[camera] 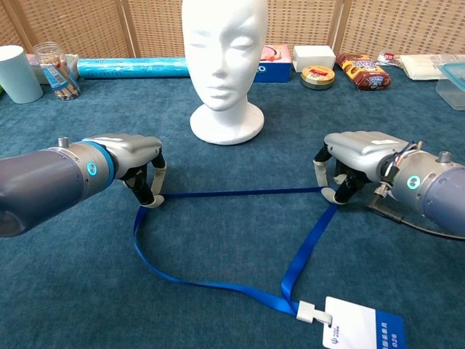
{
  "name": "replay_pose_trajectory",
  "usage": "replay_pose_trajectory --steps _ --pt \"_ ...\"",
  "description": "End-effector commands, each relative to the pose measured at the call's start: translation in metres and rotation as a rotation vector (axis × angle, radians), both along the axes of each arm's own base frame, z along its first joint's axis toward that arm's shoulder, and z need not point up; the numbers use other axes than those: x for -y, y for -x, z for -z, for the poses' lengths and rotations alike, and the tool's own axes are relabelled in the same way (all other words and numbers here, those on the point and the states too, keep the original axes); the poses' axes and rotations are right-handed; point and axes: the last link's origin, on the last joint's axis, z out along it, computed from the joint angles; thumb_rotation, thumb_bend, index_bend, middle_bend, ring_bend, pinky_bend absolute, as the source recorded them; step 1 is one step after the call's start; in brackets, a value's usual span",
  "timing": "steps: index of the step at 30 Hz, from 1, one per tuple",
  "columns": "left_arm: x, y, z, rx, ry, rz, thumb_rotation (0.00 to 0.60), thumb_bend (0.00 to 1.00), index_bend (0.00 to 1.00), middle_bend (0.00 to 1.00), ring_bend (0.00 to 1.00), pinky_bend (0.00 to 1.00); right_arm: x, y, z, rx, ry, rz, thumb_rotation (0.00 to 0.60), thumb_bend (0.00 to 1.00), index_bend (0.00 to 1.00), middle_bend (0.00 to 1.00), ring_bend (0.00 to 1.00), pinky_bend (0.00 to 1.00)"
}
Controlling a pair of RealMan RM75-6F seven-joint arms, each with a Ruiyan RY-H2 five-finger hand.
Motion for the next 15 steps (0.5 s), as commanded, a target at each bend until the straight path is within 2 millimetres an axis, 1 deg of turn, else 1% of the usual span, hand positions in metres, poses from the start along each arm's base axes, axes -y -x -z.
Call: replay_pose_trajectory --steps 1,3,11,15 --pt "0.000 0.000 0.000 -0.001 0.002 -0.001 0.539 0.48 0.60 1.00 1.00 1.00 0.000 0.000 0.000 0.001 -0.001 0.001 0.599 0.50 0.58 1.00 1.00 1.00" --pt "0.000 0.000 0.000 -0.002 0.003 -0.001 0.540 0.49 0.60 1.00 1.00 1.00 0.000 0.000 0.000 0.000 0.000 0.001 0.599 0.50 0.58 1.00 1.00 1.00" --pt "-0.003 0.000 -0.006 0.028 -0.030 0.005 0.593 0.51 0.60 1.00 1.00 1.00 -0.001 -0.004 -0.005 0.032 0.009 -0.004 0.598 0.50 0.59 1.00 1.00 1.00" --pt "-0.002 0.001 -0.016 0.079 -0.069 0.015 0.598 0.51 0.60 1.00 1.00 1.00 -0.004 -0.013 -0.016 0.099 0.026 -0.024 0.600 0.50 0.59 1.00 1.00 1.00"
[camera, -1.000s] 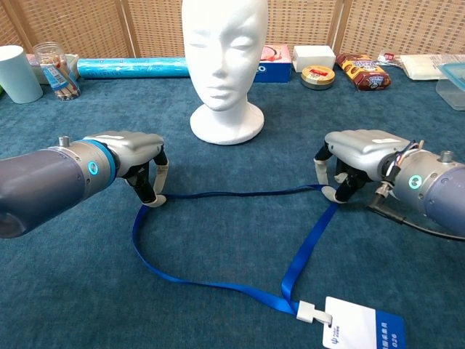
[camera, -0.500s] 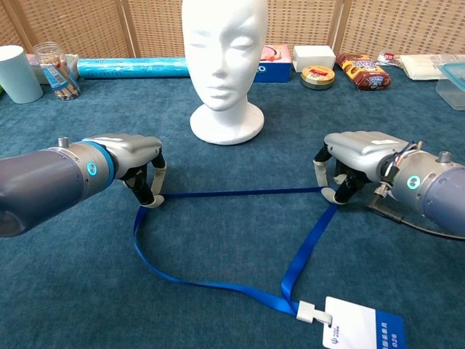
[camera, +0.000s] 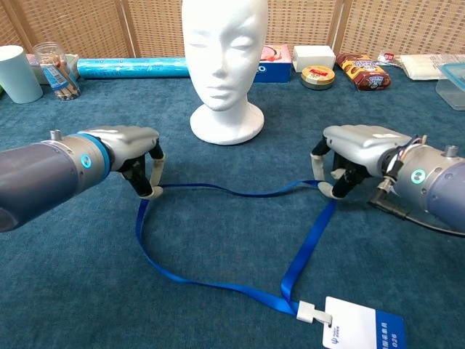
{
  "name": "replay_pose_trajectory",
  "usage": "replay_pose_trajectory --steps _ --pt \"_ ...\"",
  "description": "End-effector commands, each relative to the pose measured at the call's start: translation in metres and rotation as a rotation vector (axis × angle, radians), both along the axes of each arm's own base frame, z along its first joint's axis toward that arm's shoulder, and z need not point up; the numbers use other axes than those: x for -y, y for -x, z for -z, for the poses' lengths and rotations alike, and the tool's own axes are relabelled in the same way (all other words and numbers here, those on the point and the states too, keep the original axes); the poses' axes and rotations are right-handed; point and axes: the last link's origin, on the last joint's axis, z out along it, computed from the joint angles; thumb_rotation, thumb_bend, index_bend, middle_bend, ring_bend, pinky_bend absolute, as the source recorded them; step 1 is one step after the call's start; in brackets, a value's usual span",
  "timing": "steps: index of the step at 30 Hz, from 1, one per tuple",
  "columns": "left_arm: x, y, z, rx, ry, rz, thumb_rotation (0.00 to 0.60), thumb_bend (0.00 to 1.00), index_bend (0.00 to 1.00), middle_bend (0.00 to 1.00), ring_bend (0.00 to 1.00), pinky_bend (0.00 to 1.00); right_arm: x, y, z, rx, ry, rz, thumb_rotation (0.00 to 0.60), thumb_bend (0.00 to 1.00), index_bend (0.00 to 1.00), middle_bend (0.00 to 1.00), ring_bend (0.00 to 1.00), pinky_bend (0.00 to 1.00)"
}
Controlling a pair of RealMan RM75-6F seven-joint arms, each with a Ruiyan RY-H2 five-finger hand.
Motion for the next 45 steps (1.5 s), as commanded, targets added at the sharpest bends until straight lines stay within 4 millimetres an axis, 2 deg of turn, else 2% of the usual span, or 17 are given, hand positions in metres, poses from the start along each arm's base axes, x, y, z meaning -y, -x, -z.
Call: replay_pose_trajectory --steps 1,7,17,33,45 --pt "0.001 0.003 -0.010 0.044 -0.034 0.008 0.598 0.51 0.60 1.00 1.00 1.00 -0.003 -0.007 -0.010 0.060 0.012 -0.018 0.600 0.50 0.59 1.00 1.00 1.00" --pt "0.006 0.004 -0.026 0.120 -0.077 0.043 0.597 0.51 0.60 1.00 1.00 1.00 -0.012 -0.024 -0.024 0.149 0.002 -0.069 0.600 0.50 0.60 1.00 1.00 1.00" --pt "0.012 -0.010 -0.072 0.243 -0.182 0.172 0.599 0.51 0.60 1.00 1.00 1.00 -0.025 -0.056 -0.050 0.311 -0.059 -0.131 0.600 0.50 0.60 1.00 1.00 1.00" --pt "0.017 -0.030 -0.133 0.393 -0.265 0.307 0.599 0.51 0.60 1.00 1.00 1.00 -0.031 -0.088 -0.097 0.556 -0.146 -0.161 0.600 0.51 0.61 1.00 1.00 1.00" --pt "0.019 -0.037 -0.158 0.443 -0.291 0.355 0.600 0.51 0.60 1.00 1.00 1.00 -0.024 -0.106 -0.125 0.639 -0.123 -0.200 0.600 0.50 0.61 1.00 1.00 1.00"
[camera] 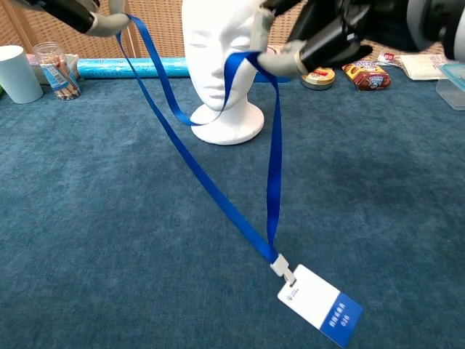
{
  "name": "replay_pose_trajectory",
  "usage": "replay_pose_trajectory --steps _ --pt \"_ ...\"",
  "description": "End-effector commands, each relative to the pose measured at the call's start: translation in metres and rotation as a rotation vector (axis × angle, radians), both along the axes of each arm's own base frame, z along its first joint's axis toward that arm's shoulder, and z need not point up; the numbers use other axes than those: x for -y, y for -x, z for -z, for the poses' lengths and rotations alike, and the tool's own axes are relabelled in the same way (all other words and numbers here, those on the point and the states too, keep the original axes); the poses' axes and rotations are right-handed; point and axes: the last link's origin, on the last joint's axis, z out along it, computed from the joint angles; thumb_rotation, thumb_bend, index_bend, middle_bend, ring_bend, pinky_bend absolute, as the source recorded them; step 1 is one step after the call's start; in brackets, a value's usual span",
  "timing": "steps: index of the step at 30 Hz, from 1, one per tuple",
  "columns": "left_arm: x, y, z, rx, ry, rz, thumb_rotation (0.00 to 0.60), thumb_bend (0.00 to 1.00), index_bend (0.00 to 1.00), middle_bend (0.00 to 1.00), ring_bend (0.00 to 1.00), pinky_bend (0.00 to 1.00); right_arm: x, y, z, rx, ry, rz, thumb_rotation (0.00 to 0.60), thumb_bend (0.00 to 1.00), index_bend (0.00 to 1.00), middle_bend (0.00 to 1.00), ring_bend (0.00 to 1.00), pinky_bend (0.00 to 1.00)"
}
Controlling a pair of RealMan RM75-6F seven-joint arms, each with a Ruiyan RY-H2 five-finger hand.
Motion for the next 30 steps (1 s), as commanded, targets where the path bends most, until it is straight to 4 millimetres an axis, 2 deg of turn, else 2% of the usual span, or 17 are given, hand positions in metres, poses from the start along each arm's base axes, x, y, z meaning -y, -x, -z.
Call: replay_pose_trajectory --steps 1,30 --pt "0.000 -0.001 -0.006 0.012 -0.011 0.008 0.600 0.51 0.60 1.00 1.00 1.00 0.003 -0.006 -0.008 0.012 0.019 -0.008 0.600 0.50 0.61 1.00 1.00 1.00" --pt "-0.024 -0.002 -0.060 0.038 -0.137 0.034 0.600 0.51 0.60 1.00 1.00 1.00 0.041 -0.054 -0.043 0.153 0.057 0.002 0.600 0.50 0.62 1.00 1.00 1.00"
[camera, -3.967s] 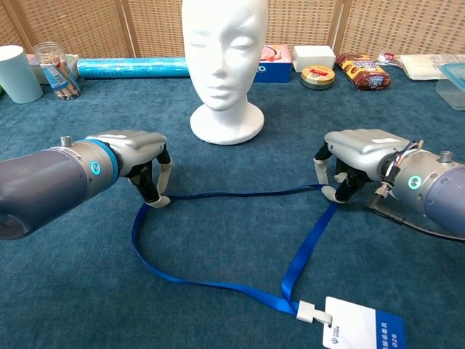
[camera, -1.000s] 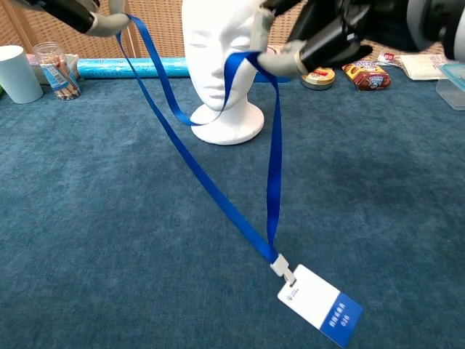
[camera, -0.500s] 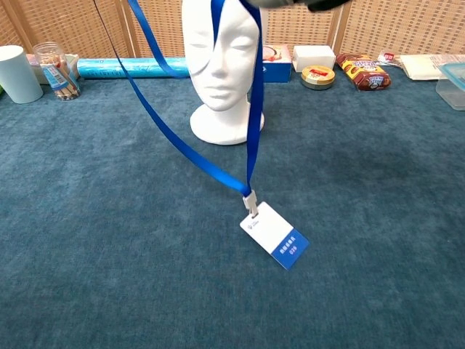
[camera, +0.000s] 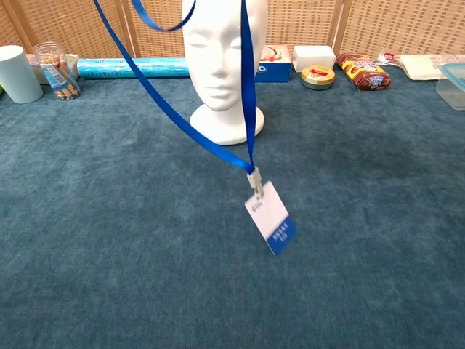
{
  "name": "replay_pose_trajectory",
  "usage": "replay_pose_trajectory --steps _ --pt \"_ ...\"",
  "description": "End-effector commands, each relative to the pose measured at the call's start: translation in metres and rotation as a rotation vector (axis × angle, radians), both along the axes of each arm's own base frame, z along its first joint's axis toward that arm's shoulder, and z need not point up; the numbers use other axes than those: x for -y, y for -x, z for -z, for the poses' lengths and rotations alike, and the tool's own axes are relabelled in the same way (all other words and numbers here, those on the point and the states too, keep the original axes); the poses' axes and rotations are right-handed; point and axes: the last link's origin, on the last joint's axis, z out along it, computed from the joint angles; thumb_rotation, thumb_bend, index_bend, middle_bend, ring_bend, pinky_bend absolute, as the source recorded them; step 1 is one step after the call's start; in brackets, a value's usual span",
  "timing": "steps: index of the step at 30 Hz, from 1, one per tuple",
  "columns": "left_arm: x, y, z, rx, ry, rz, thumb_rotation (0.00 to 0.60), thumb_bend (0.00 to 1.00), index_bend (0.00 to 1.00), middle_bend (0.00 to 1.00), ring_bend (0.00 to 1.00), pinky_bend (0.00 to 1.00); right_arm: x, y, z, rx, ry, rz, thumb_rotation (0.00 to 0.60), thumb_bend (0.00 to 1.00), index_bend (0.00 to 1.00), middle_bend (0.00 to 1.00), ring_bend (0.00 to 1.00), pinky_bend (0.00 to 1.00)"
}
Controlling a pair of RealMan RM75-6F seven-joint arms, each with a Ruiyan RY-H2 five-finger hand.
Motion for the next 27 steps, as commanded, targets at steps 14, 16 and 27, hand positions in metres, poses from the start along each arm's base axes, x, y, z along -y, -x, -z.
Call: replay_pose_trajectory --steps 14,16,27 --pt "-0.028 -0.005 -0.011 -0.011 -0.034 -0.019 0.600 0.51 0.60 1.00 1.00 1.00 0.037 -0.021 -0.008 0.034 0.010 0.039 0.600 0.50 0.62 1.00 1.00 1.00" --pt "-0.034 -0.007 -0.012 -0.007 -0.036 -0.022 0.600 0.51 0.60 1.00 1.00 1.00 0.044 -0.025 -0.009 0.034 0.017 0.044 0.600 0.50 0.62 1.00 1.00 1.00" --pt "-0.062 -0.017 -0.008 -0.001 -0.025 -0.041 0.600 0.51 0.60 1.00 1.00 1.00 0.078 -0.040 -0.011 0.009 0.033 0.074 0.600 0.50 0.62 1.00 1.00 1.00"
